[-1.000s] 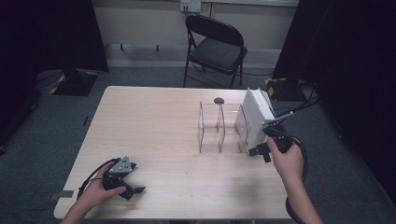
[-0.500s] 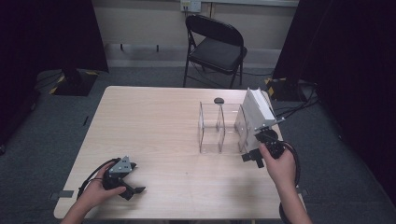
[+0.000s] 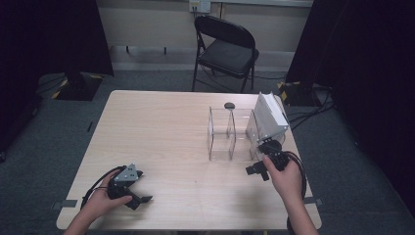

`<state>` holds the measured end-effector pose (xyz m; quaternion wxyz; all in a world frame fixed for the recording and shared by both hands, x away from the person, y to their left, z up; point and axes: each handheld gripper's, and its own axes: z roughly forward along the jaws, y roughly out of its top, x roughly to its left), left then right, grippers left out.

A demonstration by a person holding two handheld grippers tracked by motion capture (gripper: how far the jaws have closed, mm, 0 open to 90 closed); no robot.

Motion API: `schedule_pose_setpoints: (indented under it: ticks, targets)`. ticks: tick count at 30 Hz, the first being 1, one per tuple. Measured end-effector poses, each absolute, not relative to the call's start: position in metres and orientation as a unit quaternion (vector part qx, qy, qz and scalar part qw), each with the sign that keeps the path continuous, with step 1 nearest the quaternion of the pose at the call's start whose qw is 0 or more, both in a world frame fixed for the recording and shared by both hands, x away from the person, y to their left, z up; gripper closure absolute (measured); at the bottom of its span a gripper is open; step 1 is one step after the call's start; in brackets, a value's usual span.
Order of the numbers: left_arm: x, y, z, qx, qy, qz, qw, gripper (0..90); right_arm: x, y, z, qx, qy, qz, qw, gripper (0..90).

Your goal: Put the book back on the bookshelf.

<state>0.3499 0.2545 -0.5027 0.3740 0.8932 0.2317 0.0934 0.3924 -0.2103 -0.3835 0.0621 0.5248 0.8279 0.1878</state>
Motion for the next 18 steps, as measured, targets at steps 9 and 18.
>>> schedule_pose_setpoints:
  ticks: [9, 18]
  targets:
    - [0.350, 0.254, -0.503, 0.892, 0.233, 0.093, 0.376, 0.7, 0.389, -0.200, -0.391, 0.511, 0.835, 0.198, 0.054, 15.5]
    - [0.350, 0.254, -0.503, 0.892, 0.233, 0.092, 0.377, 0.7, 0.384, -0.189, -0.404, 0.490, 0.845, 0.209, 0.053, 15.9]
